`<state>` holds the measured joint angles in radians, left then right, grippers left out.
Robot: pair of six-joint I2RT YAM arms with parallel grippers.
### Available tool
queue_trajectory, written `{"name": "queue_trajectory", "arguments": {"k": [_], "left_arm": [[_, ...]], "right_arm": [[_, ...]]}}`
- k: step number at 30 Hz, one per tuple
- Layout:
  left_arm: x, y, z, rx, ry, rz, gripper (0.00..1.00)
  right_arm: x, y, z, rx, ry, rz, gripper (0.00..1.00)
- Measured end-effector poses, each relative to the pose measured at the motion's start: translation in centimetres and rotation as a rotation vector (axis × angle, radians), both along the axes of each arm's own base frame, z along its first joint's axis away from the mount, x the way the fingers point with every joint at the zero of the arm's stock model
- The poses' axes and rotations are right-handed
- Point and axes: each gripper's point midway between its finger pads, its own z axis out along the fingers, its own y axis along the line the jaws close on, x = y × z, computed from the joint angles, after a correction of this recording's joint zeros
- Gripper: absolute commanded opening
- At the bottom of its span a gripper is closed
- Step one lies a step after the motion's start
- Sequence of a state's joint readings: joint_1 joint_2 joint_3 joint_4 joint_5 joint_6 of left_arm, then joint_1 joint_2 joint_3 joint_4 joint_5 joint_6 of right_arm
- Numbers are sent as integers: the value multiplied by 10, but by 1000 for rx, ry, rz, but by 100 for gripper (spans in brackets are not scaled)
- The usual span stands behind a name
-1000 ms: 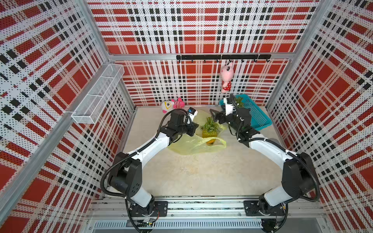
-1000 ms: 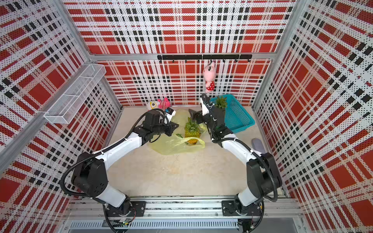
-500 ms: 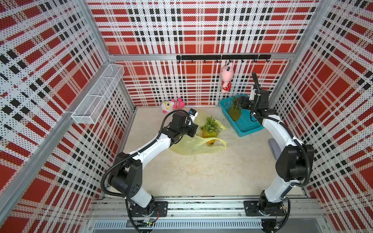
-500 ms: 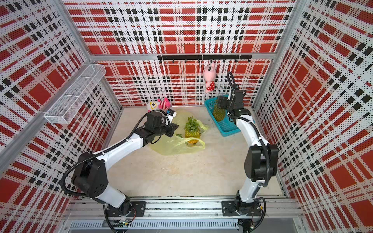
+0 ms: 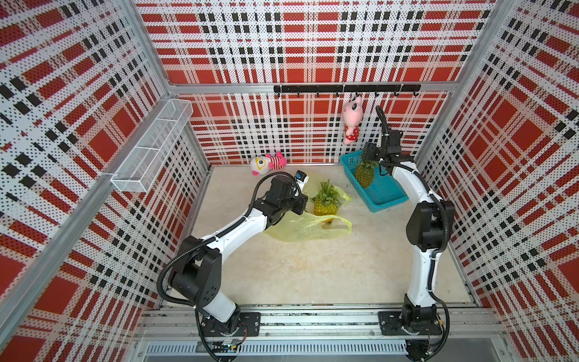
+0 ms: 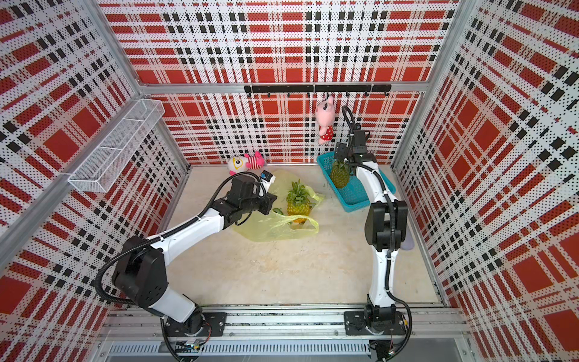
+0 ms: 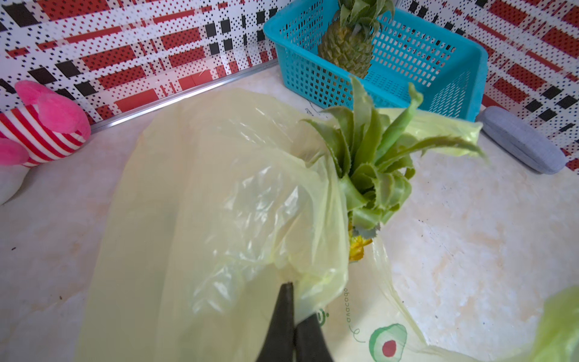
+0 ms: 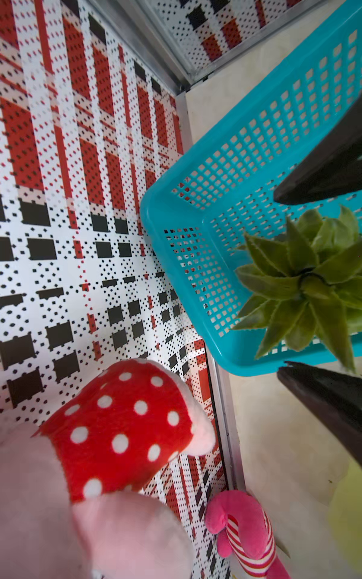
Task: Place the pineapple into a plastic bag & tie a knot
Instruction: Pick up the pineapple from the basket.
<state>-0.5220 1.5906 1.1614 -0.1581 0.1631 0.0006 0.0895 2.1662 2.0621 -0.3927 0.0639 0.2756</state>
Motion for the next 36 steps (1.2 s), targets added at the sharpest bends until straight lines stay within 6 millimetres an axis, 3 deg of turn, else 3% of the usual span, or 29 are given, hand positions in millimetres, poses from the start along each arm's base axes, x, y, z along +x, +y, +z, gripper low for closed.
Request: {"name": "queue_trajectory", "arguments": {"k": [2,6,12,17,21,26,31,34,36], "left_arm": [[-3,2,-6,10,9,5,0],[-7,6,-12,23,23,10,0],[-9,8,-10,23,18,14,0],[-10,10,-7,23,13,17,0],[-10,10,-7,25,12,21,0],[-10,11,-7,28,10,25,0],[-11,10,-5,28,4,25,0],[-11,9,-5,28,4,22,0],[-12,8,-5,27,3,20,0]], "right_arm": [[2,2,-6,3,9,11,79],[4,6,-20,2,32,32,64],[7,9,-24,-6,28,55,2],[6,5,-19,-28,17,43,0],[-8,1,-5,-39,21,29,0],[-48,-5,57,-34,-49,18,0],[-125,-6,134,5,-186,40,0],[-172,-1,154,31,-234,72,0],[-196,7,154,35,-237,97,0]]}}
